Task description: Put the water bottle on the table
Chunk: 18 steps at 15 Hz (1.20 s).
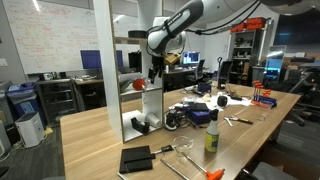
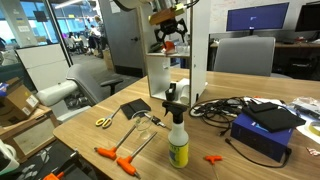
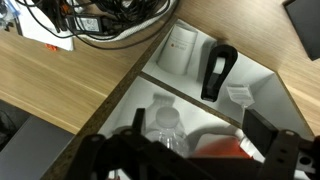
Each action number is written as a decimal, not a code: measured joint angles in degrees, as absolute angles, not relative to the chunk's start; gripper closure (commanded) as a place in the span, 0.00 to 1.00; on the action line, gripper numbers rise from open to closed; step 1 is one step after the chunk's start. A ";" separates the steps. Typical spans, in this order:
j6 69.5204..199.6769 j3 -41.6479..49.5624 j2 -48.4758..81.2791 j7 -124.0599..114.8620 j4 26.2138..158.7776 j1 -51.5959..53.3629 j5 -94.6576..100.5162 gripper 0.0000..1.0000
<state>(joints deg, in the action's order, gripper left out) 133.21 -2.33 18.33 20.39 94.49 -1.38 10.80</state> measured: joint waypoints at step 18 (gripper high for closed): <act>138.08 -2.71 28.18 26.86 86.19 -2.19 10.47 0.29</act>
